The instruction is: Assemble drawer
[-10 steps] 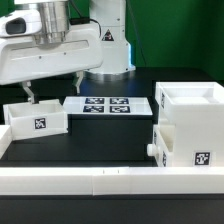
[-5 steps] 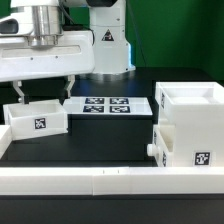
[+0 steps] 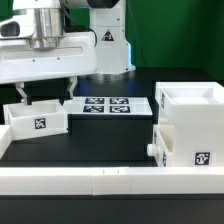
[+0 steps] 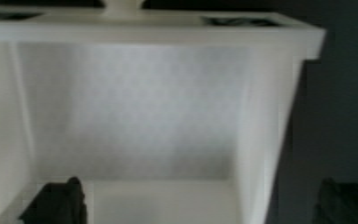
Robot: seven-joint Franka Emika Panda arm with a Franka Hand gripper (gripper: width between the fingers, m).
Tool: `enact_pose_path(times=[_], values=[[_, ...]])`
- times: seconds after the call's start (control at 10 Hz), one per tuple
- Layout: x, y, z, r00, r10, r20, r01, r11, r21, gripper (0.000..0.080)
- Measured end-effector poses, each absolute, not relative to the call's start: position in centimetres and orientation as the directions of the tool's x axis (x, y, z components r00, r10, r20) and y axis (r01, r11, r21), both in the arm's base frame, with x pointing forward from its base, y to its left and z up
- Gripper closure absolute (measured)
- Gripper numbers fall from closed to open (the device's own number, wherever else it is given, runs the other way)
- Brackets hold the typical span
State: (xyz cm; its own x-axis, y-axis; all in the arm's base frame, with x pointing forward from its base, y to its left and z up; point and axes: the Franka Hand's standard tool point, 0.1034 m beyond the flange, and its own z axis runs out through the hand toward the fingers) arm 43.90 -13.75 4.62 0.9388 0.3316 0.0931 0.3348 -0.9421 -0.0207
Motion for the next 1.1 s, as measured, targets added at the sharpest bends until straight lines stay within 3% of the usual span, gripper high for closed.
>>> enact_pose_path(times=[0.1, 0.4, 0.6, 1.1], values=[[43.5, -13.1, 4.3, 0.945, 0.319, 0.071, 0.323, -0.945, -0.044, 0.0151], [43.6, -13.3, 4.3, 0.938, 0.337, 0.08, 0.34, -0.94, -0.035, 0.0151], [42.7, -13.5, 3.1, 0.92, 0.38, 0.096, 0.383, -0.924, -0.007, 0.0151], [41.5, -13.5, 0.5, 0.916, 0.391, 0.092, 0.393, -0.919, -0.004, 0.0151]])
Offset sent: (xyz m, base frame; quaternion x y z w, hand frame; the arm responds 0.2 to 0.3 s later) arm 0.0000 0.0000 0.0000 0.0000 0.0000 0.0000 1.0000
